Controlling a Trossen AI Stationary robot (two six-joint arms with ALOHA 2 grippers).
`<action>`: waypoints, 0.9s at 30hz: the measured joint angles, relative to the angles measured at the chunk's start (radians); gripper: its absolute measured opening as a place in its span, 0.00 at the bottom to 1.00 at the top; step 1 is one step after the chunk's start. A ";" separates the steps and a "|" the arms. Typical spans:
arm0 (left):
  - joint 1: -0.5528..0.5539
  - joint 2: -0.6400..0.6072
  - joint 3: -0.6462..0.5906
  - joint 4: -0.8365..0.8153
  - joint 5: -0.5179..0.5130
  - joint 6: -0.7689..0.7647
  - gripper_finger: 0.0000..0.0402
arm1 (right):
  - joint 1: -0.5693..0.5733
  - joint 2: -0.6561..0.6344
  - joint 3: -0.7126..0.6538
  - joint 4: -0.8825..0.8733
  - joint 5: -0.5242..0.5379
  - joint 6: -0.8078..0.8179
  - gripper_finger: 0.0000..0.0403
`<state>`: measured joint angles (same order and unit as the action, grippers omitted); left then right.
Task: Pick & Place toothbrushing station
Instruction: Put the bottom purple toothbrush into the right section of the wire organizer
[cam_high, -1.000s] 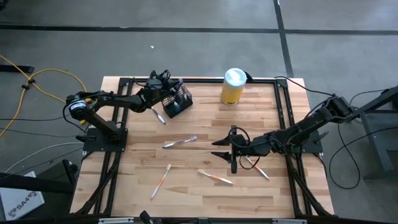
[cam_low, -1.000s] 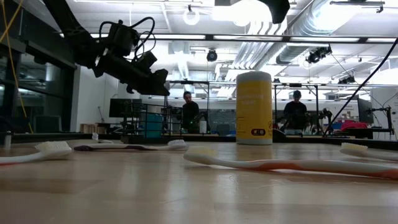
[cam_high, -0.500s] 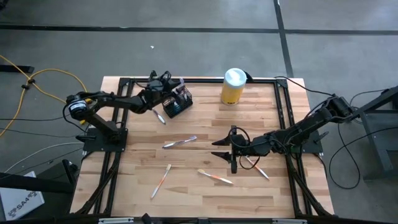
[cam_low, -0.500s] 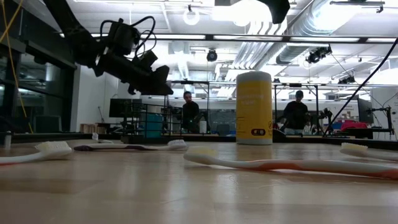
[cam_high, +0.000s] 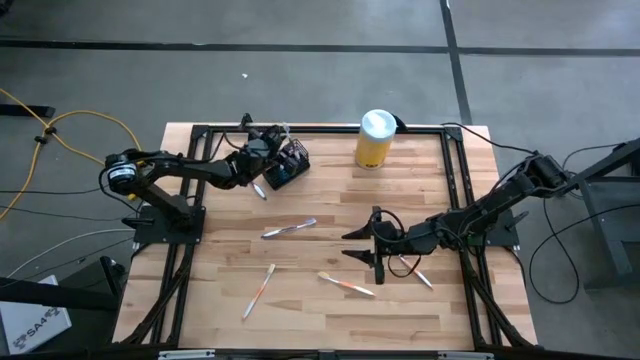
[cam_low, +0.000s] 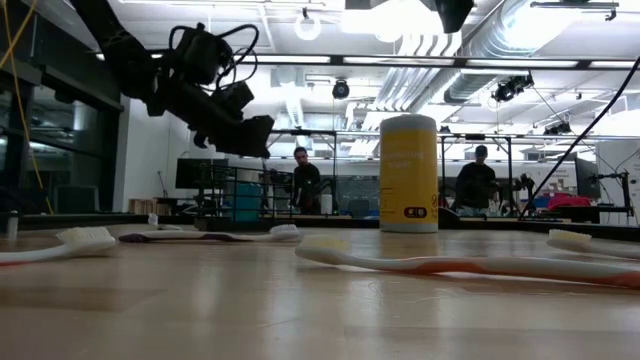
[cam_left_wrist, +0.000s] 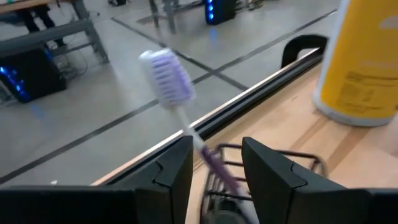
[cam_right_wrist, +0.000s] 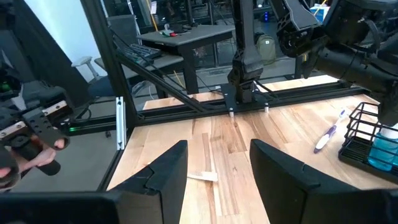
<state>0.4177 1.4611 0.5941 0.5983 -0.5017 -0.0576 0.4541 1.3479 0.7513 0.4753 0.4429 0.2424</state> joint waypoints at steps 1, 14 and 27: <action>-0.012 -0.006 0.000 -0.002 -0.005 0.000 0.33 | 0.000 0.000 0.000 0.000 0.000 0.000 0.41; -0.235 -0.149 0.000 -0.082 -0.010 -0.024 0.33 | 0.000 0.000 0.000 0.005 0.001 0.000 0.41; -0.483 -0.492 0.001 -0.634 -0.007 -0.135 0.33 | 0.000 0.000 -0.001 -0.070 0.000 0.075 0.41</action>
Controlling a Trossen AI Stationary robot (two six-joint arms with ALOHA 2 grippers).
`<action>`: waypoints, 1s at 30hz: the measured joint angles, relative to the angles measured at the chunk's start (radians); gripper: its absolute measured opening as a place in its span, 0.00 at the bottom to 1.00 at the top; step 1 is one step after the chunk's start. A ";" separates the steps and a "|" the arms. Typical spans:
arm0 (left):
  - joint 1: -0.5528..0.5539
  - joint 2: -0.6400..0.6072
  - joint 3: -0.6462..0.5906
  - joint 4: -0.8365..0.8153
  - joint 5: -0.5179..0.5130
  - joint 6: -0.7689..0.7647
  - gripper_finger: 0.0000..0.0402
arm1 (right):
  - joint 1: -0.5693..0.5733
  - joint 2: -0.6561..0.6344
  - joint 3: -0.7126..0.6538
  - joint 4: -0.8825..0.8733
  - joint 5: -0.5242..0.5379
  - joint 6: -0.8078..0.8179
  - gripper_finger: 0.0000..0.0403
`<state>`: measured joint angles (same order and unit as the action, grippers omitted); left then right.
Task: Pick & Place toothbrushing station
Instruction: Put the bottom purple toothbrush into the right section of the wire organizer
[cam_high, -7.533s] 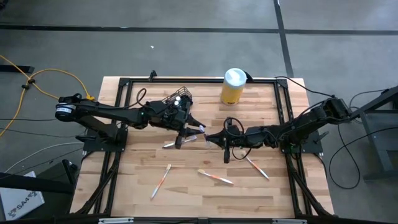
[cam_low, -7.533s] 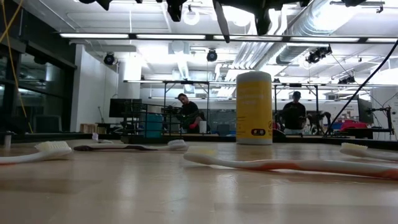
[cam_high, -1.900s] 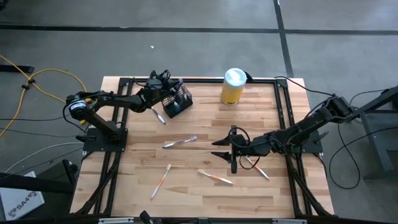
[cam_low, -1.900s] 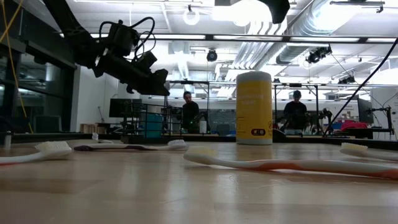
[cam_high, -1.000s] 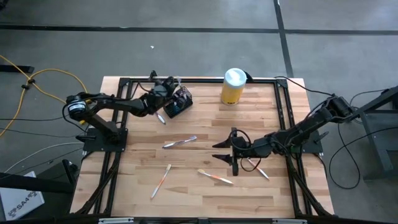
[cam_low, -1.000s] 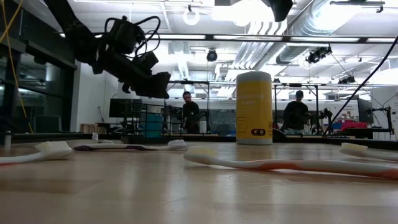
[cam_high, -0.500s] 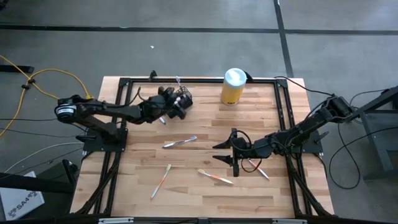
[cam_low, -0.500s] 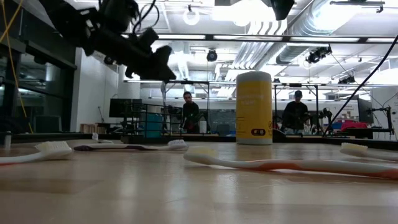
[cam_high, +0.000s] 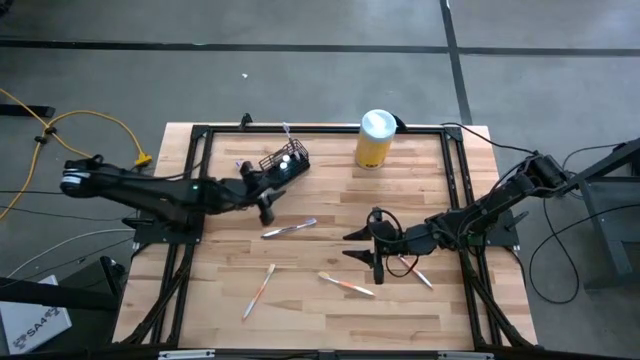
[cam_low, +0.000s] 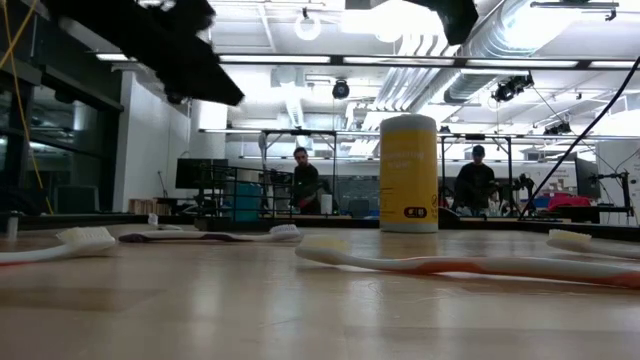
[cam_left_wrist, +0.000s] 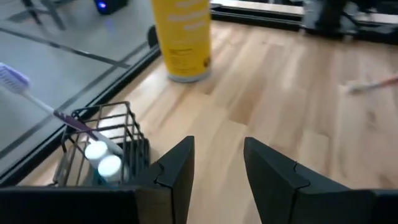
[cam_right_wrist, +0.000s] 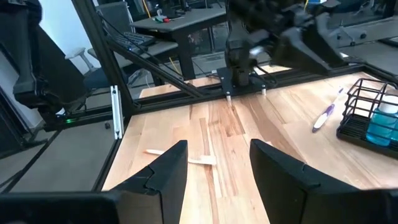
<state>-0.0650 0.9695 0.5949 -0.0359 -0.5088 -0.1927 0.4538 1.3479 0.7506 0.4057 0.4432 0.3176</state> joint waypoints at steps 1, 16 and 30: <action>-0.015 -0.027 0.000 -0.033 0.001 -0.001 0.33 | 0.000 0.000 0.000 0.000 0.000 0.000 0.41; -0.155 0.071 0.000 -0.126 0.143 -0.122 0.33 | 0.000 0.000 0.000 0.000 0.000 -0.006 0.41; -0.287 0.390 0.000 0.000 -0.055 -0.065 0.33 | 0.000 0.000 0.000 -0.007 0.000 -0.007 0.41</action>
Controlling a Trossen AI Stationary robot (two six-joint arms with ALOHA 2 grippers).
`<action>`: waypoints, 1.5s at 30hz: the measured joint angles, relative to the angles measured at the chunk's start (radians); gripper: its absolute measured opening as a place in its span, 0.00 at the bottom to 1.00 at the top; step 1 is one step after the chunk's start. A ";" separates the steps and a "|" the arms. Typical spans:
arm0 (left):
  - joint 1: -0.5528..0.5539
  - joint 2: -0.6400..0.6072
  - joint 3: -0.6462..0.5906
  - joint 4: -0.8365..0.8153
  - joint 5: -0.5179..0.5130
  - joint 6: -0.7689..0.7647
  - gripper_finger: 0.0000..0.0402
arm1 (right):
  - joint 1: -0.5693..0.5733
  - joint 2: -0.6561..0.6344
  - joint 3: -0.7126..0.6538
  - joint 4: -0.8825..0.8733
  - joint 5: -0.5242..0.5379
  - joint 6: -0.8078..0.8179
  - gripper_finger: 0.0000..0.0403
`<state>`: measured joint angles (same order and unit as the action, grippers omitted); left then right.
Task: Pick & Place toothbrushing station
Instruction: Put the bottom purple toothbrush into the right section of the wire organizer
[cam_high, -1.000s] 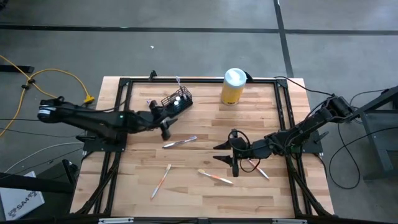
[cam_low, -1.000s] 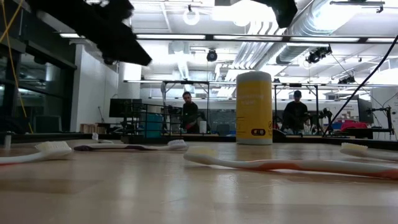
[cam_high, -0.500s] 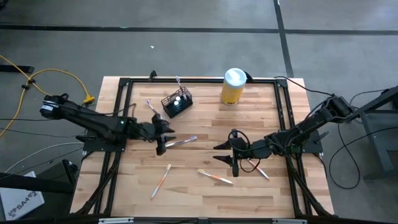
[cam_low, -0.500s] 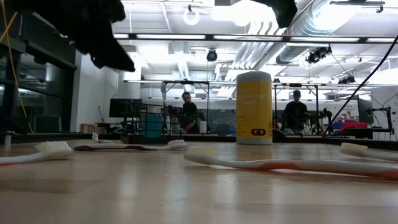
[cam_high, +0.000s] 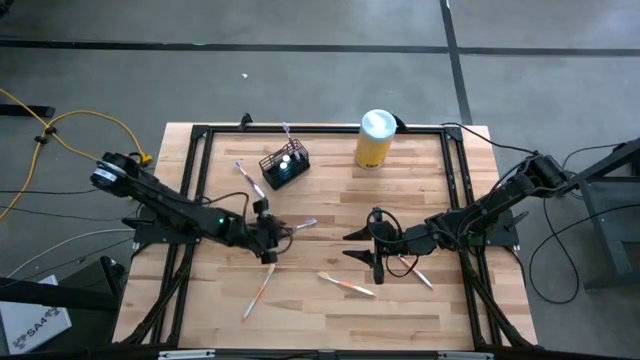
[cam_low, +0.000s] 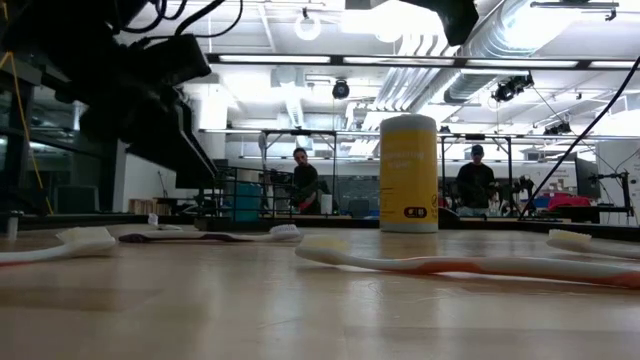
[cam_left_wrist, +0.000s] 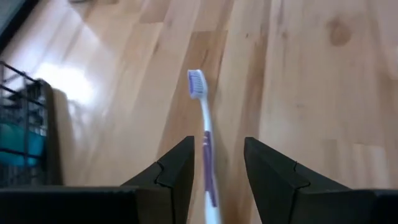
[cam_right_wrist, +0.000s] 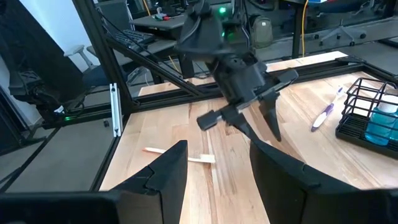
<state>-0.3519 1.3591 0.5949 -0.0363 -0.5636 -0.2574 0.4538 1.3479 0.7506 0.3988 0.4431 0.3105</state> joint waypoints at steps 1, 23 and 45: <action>-0.007 0.011 0.000 0.000 -0.024 0.007 0.33 | 0.000 0.000 0.000 0.000 0.000 0.000 0.41; 0.008 0.083 0.000 0.022 0.017 0.015 0.33 | 0.000 0.000 0.000 -0.008 0.000 0.000 0.41; 0.109 0.232 0.007 0.084 0.079 0.020 0.33 | 0.000 0.000 0.001 -0.022 0.000 0.006 0.41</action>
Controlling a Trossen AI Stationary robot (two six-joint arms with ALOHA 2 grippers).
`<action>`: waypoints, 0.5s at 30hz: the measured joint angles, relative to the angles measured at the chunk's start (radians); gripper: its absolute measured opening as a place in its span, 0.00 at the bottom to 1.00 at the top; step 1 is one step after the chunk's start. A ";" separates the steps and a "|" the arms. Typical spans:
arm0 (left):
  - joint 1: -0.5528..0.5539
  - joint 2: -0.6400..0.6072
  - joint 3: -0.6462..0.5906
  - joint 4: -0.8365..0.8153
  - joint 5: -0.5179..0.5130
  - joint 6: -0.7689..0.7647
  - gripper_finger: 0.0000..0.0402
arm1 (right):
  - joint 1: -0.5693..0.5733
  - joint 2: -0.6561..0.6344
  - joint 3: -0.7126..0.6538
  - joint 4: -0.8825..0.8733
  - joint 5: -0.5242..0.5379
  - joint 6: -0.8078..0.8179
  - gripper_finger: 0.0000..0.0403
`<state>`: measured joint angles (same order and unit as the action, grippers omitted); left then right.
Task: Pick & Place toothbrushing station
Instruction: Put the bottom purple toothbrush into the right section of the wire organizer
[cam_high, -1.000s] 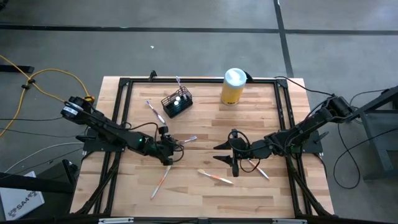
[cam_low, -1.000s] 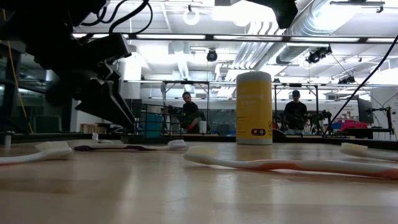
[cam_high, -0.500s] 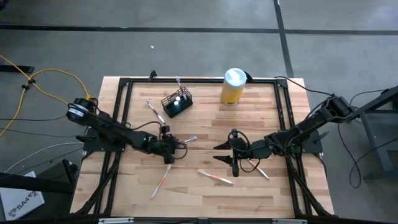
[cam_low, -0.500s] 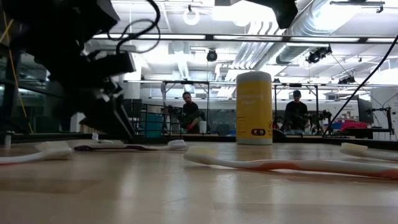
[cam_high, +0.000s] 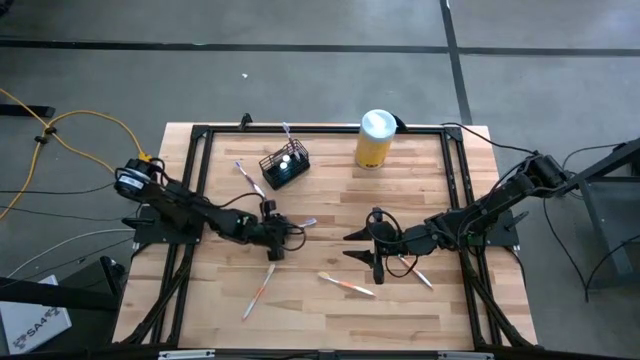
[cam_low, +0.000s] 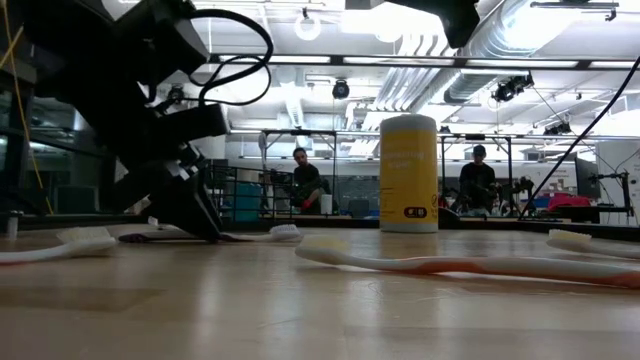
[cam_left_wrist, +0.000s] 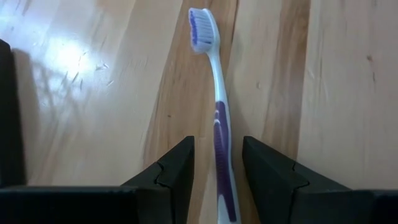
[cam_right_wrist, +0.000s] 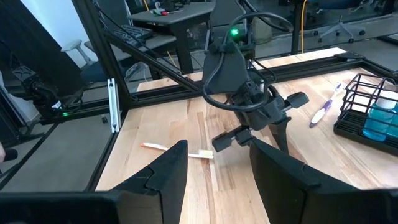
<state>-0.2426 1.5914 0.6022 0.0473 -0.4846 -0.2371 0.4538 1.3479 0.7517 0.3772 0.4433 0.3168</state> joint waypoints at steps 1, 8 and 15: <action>0.005 0.001 0.000 0.001 0.004 0.000 0.33 | 0.000 0.000 0.000 0.000 0.000 0.000 0.41; 0.024 0.005 0.001 -0.010 0.038 0.000 0.33 | 0.000 0.000 0.000 -0.006 0.000 0.005 0.41; 0.024 0.006 0.001 -0.056 0.043 -0.007 0.33 | 0.000 0.000 0.000 -0.005 0.000 0.005 0.41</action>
<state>-0.2181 1.5978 0.6028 -0.0090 -0.4419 -0.2442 0.4538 1.3479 0.7517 0.3717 0.4431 0.3218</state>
